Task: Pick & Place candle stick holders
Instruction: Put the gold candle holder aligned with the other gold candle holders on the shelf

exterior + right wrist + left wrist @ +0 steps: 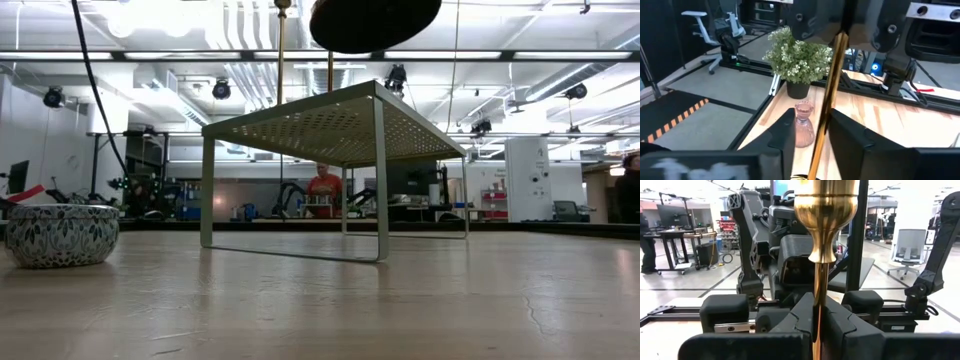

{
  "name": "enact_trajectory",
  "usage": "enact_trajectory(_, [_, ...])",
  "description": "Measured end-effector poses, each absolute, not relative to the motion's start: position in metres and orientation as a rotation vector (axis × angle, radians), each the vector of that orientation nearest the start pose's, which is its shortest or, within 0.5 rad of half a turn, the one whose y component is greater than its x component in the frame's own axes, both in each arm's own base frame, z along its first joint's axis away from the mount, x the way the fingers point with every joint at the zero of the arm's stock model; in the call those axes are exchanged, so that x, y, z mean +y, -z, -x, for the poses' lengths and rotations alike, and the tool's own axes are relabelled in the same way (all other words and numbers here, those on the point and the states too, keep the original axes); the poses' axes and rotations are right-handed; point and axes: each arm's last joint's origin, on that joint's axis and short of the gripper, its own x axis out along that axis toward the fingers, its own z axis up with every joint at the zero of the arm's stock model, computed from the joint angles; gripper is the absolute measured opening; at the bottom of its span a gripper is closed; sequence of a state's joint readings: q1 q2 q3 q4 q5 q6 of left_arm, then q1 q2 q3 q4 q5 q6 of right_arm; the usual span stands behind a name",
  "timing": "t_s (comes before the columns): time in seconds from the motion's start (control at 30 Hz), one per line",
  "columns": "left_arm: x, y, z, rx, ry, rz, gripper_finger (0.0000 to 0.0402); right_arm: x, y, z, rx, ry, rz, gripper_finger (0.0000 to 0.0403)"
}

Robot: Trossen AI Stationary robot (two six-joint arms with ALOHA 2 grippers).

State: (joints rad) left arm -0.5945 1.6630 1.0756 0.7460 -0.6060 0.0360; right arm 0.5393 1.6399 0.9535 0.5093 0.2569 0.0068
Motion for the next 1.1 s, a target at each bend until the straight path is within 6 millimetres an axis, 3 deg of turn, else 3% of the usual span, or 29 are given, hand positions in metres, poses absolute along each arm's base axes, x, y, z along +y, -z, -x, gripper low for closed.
enact_trajectory(0.23, [-0.1948, -0.2942, -0.3175, -0.126, -0.011, 0.046, 0.0022, 0.1766, -0.2392, -0.3132, 0.195, -0.27, 0.058, 0.0019])
enact_trajectory(1.1, [-0.1927, -0.2931, -0.3183, -0.11, -0.038, 0.047, 0.0037, 0.1722, -0.2454, -0.3094, 0.2, -0.27, 0.059, 0.0013])
